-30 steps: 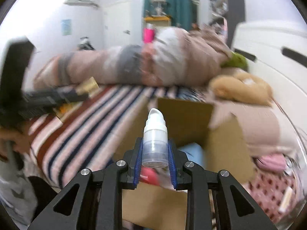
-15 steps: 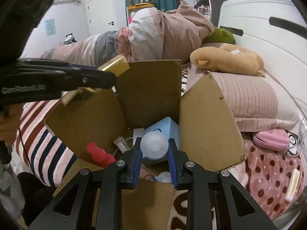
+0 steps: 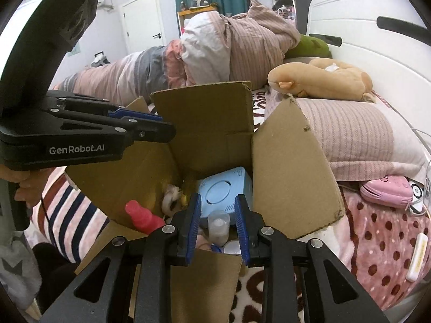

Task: Organize rigid objects

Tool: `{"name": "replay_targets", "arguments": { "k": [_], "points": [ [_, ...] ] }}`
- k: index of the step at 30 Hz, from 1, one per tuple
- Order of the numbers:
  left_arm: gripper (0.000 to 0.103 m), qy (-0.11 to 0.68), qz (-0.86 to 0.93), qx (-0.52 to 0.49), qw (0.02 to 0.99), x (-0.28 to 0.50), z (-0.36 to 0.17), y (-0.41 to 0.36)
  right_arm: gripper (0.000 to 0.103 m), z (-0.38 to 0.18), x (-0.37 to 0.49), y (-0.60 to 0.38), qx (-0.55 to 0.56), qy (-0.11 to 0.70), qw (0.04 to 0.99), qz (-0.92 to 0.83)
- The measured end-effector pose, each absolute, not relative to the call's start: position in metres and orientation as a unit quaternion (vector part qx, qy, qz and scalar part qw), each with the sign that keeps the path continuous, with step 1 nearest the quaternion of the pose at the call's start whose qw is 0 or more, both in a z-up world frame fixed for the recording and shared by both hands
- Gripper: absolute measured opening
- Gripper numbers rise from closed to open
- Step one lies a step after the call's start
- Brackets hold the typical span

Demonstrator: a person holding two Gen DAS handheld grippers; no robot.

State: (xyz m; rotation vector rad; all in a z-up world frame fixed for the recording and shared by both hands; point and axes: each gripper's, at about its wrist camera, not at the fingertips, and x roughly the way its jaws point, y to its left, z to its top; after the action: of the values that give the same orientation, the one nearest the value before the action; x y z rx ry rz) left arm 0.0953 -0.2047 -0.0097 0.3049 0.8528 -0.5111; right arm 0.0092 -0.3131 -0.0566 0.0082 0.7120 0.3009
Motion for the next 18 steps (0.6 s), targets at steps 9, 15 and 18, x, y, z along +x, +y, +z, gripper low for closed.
{"name": "replay_targets", "arguments": {
  "k": [9, 15, 18],
  "points": [
    [0.067, 0.367, -0.221, 0.102, 0.898, 0.07, 0.017, -0.174, 0.033, -0.049, 0.007, -0.31, 0.001, 0.336, 0.927, 0.164],
    [0.094, 0.303, -0.183, 0.051, 0.934, 0.033, 0.052, -0.134, 0.065, -0.016, 0.001, -0.301, -0.015, 0.282, 0.937, 0.205],
    [0.102, 0.274, -0.148, 0.031, 0.95, 0.015, 0.063, -0.116, 0.087, 0.003, -0.005, -0.299, -0.018, 0.245, 0.945, 0.217]
  ]
}}
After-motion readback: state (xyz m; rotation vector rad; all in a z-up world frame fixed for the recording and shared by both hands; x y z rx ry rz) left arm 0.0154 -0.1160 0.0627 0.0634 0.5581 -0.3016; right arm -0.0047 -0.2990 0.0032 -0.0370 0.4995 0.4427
